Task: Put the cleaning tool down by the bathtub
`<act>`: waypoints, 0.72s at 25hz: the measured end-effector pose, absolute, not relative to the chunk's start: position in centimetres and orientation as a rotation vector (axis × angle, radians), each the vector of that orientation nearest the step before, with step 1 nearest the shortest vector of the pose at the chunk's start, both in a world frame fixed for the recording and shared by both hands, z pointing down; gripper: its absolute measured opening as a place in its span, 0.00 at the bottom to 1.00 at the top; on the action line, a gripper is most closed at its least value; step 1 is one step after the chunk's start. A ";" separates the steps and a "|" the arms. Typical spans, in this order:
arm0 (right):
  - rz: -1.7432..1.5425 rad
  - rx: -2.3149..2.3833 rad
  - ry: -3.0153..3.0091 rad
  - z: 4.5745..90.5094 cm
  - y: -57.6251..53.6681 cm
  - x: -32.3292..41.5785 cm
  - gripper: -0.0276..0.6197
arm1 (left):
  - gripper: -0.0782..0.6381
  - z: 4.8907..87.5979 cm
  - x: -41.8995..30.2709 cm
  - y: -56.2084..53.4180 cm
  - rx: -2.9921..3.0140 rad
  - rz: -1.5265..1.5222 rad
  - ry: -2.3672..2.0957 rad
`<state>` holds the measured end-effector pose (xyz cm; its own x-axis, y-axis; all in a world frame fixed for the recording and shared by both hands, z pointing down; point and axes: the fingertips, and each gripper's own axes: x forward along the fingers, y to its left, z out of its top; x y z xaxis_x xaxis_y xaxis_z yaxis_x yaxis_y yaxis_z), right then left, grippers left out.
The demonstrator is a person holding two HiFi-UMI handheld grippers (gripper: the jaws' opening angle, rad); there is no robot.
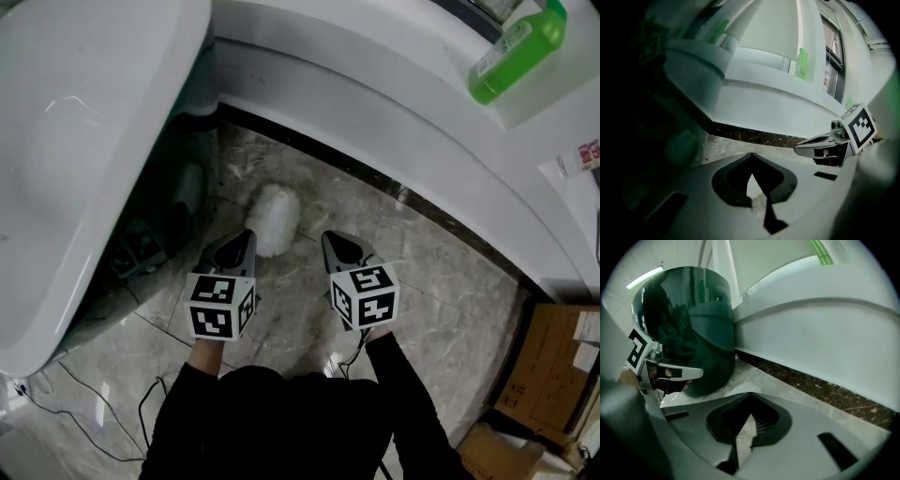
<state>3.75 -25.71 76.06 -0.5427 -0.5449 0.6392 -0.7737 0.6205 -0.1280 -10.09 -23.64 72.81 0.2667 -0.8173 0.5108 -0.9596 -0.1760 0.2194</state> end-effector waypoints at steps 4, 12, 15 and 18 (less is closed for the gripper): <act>0.529 0.999 -2.301 76.0 -25.4 3.2 0.04 | 0.12 73.0 -10.1 -23.5 2.036 0.367 -1.603; 0.558 0.990 -2.281 76.7 -24.8 3.2 0.04 | 0.12 73.8 -10.0 -23.1 2.010 0.360 -1.589; 0.563 0.999 -2.271 76.8 -25.0 3.4 0.04 | 0.12 74.0 -10.0 -23.2 2.002 0.359 -1.586; 0.557 0.998 -2.264 76.9 -25.1 3.4 0.04 | 0.12 74.2 -10.1 -23.3 1.991 0.364 -1.585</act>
